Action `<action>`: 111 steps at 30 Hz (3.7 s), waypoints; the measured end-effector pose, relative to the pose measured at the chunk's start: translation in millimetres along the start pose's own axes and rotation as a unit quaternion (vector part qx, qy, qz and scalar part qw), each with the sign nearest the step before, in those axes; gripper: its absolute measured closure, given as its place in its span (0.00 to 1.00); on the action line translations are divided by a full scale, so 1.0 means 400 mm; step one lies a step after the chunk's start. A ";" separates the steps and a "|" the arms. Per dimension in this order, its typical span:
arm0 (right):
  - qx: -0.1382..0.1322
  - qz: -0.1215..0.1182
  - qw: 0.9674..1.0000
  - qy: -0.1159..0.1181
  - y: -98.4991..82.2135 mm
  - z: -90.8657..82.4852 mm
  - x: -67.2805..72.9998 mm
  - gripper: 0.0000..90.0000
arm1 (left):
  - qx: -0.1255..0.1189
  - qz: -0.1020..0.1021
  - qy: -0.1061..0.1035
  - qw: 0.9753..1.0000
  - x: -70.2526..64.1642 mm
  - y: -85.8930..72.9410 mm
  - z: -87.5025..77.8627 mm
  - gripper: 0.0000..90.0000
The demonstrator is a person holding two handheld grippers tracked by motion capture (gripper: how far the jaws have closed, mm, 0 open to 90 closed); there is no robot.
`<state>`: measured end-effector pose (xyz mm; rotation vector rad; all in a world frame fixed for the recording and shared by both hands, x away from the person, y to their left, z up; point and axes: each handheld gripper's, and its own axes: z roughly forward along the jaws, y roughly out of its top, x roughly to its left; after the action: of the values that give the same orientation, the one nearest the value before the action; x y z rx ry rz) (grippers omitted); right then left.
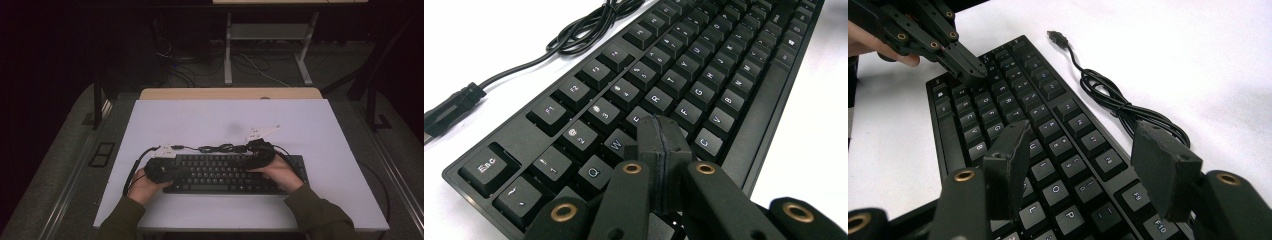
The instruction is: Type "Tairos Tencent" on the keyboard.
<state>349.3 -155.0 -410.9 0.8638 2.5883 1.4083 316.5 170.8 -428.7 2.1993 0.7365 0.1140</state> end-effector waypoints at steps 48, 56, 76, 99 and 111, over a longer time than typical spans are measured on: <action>-0.001 0.004 1.000 -0.001 -0.003 -0.007 -0.003 0.44 | -0.046 -0.008 0.026 0.999 -0.015 0.032 -0.012 0.14; 0.000 0.010 1.000 -0.001 -0.008 -0.017 -0.005 0.49 | -0.049 -0.008 0.027 0.998 -0.017 0.032 -0.010 0.14; 0.007 0.012 1.000 0.000 -0.029 -0.074 -0.004 0.98 | -0.059 -0.007 0.027 0.998 -0.019 0.033 -0.012 0.14; 0.017 0.017 1.000 -0.001 -0.097 -0.136 0.003 0.99 | -0.058 -0.006 0.026 0.998 -0.015 0.033 -0.011 0.14; 0.038 0.010 0.999 0.006 -0.123 -0.135 0.015 0.99 | -0.059 -0.010 0.027 0.998 -0.015 0.033 -0.010 0.14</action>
<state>305.3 -213.5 -417.5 0.8968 2.6655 1.3315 316.5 163.3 -415.4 2.0842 0.7622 0.2028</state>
